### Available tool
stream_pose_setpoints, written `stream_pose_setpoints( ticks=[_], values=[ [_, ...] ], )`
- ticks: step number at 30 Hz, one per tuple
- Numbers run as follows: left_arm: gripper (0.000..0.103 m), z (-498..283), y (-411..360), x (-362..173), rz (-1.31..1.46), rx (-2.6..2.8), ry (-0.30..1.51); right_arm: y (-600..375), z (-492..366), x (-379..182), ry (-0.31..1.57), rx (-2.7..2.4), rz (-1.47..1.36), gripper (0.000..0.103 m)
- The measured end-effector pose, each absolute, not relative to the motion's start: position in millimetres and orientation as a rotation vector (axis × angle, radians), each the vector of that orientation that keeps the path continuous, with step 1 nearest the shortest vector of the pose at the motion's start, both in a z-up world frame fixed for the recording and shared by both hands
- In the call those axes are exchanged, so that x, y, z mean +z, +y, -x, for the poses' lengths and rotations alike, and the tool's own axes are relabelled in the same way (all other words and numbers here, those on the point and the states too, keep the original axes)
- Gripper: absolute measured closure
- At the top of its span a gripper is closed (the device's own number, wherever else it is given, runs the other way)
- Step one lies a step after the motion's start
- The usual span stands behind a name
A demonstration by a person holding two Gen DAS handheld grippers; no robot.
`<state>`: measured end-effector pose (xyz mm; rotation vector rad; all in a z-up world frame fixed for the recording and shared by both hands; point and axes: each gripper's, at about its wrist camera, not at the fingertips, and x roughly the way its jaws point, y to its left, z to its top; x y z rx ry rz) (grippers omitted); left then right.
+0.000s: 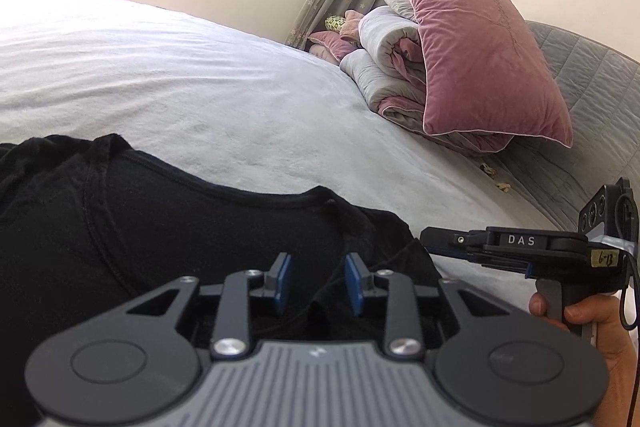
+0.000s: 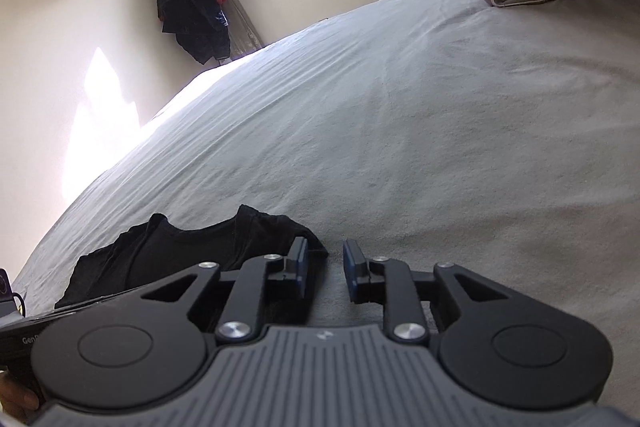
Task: Fold clothes
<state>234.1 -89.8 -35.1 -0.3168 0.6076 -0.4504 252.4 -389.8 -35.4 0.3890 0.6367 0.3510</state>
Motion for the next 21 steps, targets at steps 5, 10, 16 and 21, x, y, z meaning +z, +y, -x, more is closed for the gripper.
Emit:
stream_pose_setpoints(
  ticks=[5,10,16,21],
  values=[
    [0.062,-236,-73,-28,0.316,-0.383,0.642,-375,-244,-21,0.621,0.346,-0.376,0.062],
    [0.042,-239,-37,-14,0.234,-0.227,0.687,-342,-238,-2,0.654,0.36,-0.313,0.048],
    [0.029,-243,29,11,0.12,-0.034,0.695,-290,-245,30,0.65,0.399,-0.237,0.043],
    [0.022,-235,100,15,0.145,0.073,0.706,-234,-249,36,0.649,0.467,-0.229,0.041]
  ],
)
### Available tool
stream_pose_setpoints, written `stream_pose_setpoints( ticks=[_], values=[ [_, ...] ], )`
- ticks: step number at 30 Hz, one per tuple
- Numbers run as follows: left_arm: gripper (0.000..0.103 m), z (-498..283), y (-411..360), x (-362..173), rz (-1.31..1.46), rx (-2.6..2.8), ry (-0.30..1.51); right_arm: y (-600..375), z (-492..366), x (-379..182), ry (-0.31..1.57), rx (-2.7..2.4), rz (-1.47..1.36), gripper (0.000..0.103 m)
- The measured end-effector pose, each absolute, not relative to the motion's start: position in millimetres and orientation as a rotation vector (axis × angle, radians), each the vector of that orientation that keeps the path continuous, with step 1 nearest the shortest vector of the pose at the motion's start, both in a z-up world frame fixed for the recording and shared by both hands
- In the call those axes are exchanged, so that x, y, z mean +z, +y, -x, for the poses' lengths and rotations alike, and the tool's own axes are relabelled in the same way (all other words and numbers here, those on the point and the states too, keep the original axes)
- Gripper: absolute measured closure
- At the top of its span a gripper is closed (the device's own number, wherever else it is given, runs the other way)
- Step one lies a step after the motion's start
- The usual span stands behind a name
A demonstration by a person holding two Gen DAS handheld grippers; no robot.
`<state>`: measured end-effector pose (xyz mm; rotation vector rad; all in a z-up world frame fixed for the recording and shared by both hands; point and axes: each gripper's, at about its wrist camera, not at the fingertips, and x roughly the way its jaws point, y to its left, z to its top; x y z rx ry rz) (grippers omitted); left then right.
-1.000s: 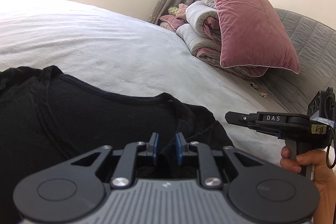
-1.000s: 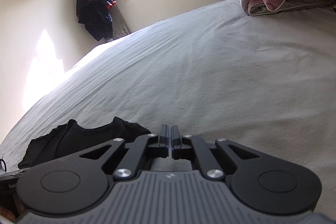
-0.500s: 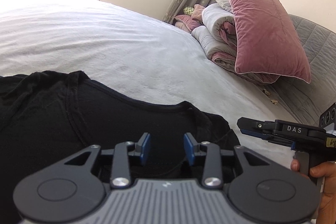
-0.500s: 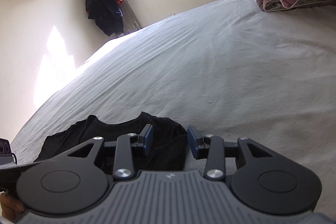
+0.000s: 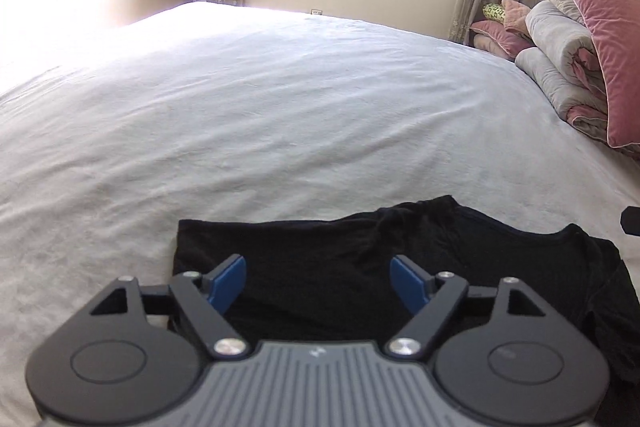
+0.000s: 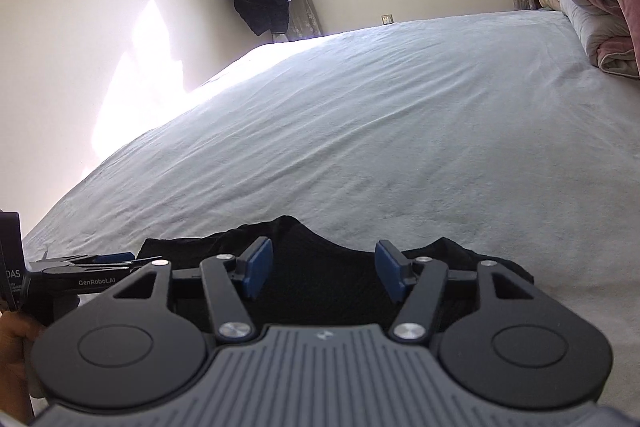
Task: Fold clothes
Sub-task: 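Grasp the folded shirt edge with the left gripper and lift it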
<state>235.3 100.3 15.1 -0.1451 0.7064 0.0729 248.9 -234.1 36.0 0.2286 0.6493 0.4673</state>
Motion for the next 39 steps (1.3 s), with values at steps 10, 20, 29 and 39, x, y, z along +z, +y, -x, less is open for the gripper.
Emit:
stream_pose_setpoints(
  ticks=[10,20,29,39],
  values=[
    [0.03,-239,157,-19,0.222,0.188,0.732,-138,-248,16,0.63,0.504,-0.203,0.039],
    [0.079,-238,149,-23,0.177,0.145,0.701,-106,-246,-24,0.59,0.551,-0.226,0.051],
    [0.1,-230,159,-14,0.333,0.113,0.613,-102,-251,-38,0.648,0.69,-0.358,0.067],
    [0.1,-222,144,2,0.552,-0.184,0.47,-107,-259,-54,0.73,0.715,-0.472,0.073]
  ],
)
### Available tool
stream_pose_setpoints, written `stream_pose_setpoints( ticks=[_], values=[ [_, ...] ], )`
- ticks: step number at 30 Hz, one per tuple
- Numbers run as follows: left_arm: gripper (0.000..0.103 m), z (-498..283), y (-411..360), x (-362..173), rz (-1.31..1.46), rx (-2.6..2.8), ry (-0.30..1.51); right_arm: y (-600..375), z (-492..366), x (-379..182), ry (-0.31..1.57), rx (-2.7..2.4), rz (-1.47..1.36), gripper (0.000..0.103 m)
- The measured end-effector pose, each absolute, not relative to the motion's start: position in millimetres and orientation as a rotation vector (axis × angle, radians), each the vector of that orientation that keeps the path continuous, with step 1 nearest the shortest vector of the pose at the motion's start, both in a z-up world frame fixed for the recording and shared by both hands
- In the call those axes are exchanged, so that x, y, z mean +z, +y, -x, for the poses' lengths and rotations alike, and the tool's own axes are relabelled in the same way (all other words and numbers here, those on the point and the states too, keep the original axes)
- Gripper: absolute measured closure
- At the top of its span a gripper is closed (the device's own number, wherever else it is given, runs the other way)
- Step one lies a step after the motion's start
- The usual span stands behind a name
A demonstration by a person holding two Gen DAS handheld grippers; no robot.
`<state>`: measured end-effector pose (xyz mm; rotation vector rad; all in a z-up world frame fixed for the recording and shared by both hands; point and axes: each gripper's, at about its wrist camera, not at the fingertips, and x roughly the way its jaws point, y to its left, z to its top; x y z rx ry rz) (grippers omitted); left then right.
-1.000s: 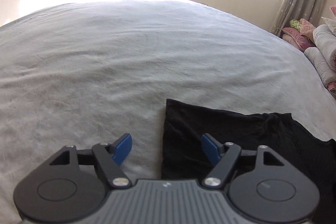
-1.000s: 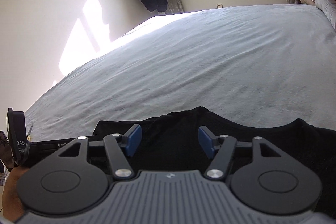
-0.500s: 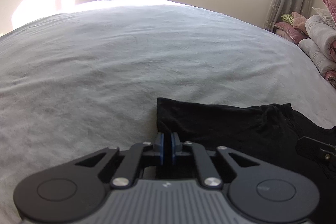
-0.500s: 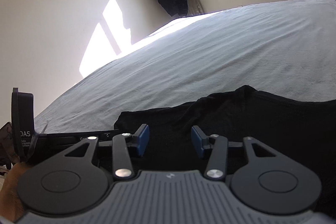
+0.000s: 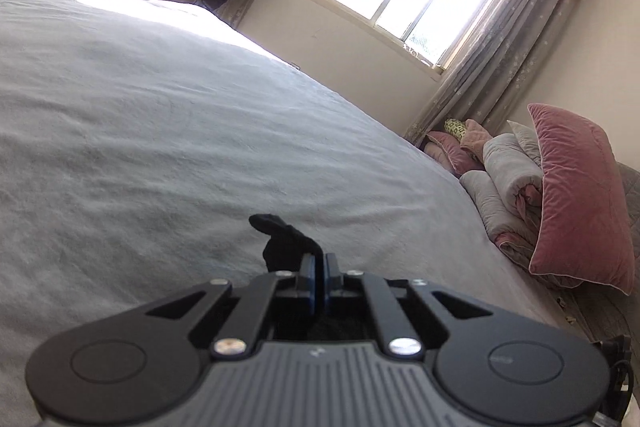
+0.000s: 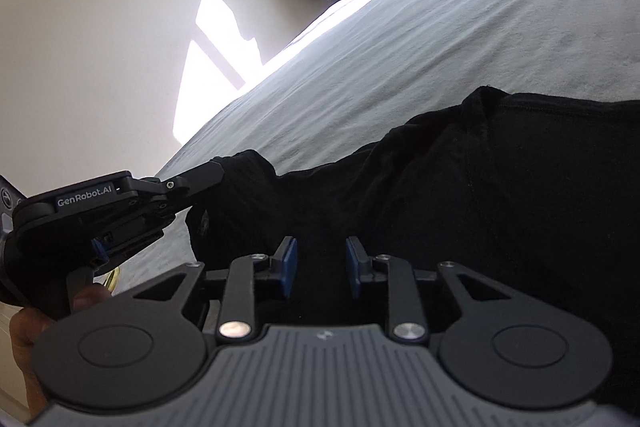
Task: Fold clothes
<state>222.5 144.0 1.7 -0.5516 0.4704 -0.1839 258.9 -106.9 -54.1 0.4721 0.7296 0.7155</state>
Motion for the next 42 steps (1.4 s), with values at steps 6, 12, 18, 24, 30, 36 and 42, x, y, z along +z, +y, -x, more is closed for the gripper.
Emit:
stream_pose_setpoints(
  ticks=[6,12,18,24,30,36,42],
  values=[
    [0.1,-231,107,-8,0.529,-0.317,0.506,-158,-261,-45,0.697,0.63,-0.726,0.047],
    [0.099,-241,76,-24,0.456,-0.418,0.597,-193,-262,-56,0.698,0.646,-0.972,0.047],
    [0.098,-247,49,-38,0.35,-0.475,0.713,-188,-257,-60,0.753,0.638,-0.947,0.046],
    [0.072,-236,69,-18,0.351,-0.484,0.682,-182,-258,-56,0.758,0.625,-0.882,0.047],
    [0.072,-228,111,-11,0.411,-0.386,0.619,-166,-261,-49,0.754,0.581,-0.732,0.047],
    [0.075,-238,121,-26,0.433,-0.288,0.671,-139,-252,-43,0.717,0.495,-0.402,0.096],
    [0.076,-233,118,-23,0.415,-0.338,0.627,-173,-250,-22,0.668,0.581,-0.539,0.096]
  ],
)
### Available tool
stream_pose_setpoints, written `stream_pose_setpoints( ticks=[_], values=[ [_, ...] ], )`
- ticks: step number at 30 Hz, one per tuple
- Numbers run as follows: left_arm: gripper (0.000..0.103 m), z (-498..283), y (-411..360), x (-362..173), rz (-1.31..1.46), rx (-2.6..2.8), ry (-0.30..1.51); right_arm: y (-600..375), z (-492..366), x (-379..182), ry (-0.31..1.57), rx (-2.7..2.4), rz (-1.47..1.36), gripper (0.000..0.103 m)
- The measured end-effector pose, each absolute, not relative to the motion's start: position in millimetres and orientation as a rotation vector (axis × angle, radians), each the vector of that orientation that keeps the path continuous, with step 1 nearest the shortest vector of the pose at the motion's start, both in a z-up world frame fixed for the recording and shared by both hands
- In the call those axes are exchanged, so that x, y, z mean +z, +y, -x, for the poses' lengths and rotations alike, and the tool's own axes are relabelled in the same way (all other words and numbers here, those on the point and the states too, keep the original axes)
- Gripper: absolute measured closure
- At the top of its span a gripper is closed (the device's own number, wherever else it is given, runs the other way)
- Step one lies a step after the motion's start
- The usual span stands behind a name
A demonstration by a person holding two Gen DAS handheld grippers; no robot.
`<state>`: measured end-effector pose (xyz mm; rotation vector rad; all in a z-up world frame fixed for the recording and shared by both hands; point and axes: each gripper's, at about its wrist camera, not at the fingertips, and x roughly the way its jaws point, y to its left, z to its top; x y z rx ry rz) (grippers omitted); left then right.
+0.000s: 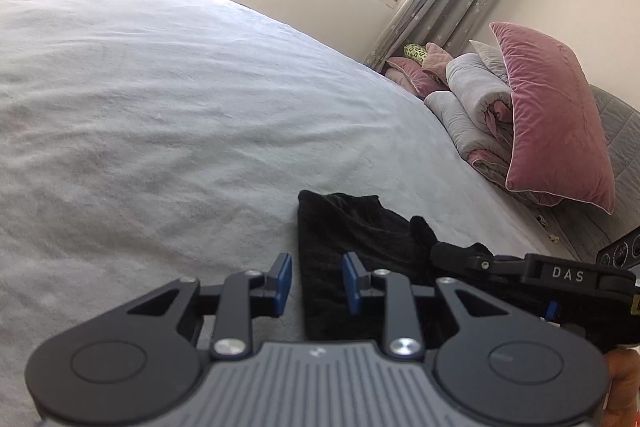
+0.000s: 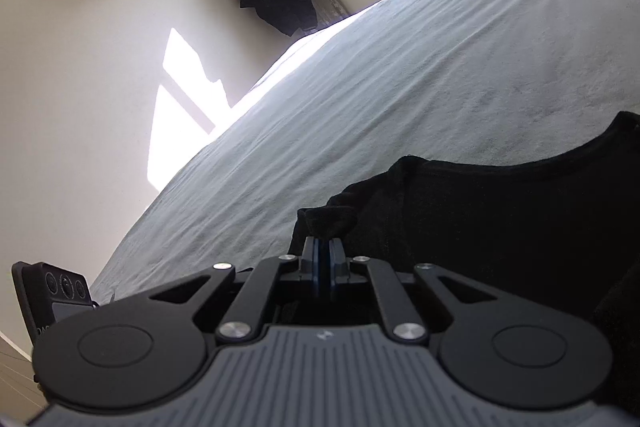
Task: Fold clothes
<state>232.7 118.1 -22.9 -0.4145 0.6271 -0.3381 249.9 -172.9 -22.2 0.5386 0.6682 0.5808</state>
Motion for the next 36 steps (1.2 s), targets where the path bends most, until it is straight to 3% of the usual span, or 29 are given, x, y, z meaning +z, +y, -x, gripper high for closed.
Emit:
stream_pose_setpoints(
  ticks=[5,7,11,12,14,15,16,25,29,33,36],
  values=[
    [0.076,-233,102,-25,0.358,-0.41,0.631,-195,-262,-26,0.738,0.528,-0.584,0.096],
    [0.076,-234,94,-28,0.316,-0.428,0.652,-200,-267,-33,0.795,0.491,-0.565,0.087],
    [0.076,-234,79,-34,0.204,-0.421,0.679,-200,-267,-32,0.814,0.375,-0.421,0.086],
    [0.076,-233,81,-32,0.215,-0.429,0.674,-201,-265,-29,0.809,0.399,-0.421,0.082],
    [0.076,-231,86,-29,0.249,-0.449,0.663,-199,-260,-22,0.789,0.473,-0.405,0.062],
    [0.076,-229,90,-27,0.278,-0.471,0.65,-197,-256,-18,0.775,0.518,-0.385,0.047],
    [0.076,-228,93,-25,0.298,-0.487,0.639,-193,-251,-14,0.759,0.564,-0.338,0.045],
    [0.079,-234,93,-39,0.27,-0.443,0.682,-155,-194,-3,0.554,0.944,0.111,0.045],
    [0.079,-233,95,-39,0.269,-0.444,0.684,-142,-191,-9,0.557,0.991,0.178,0.045],
    [0.079,-234,98,-39,0.285,-0.446,0.689,-137,-199,-24,0.624,0.939,0.233,0.065],
    [0.079,-233,102,-36,0.297,-0.436,0.696,-138,-208,-33,0.663,0.926,0.209,0.09]
  ],
)
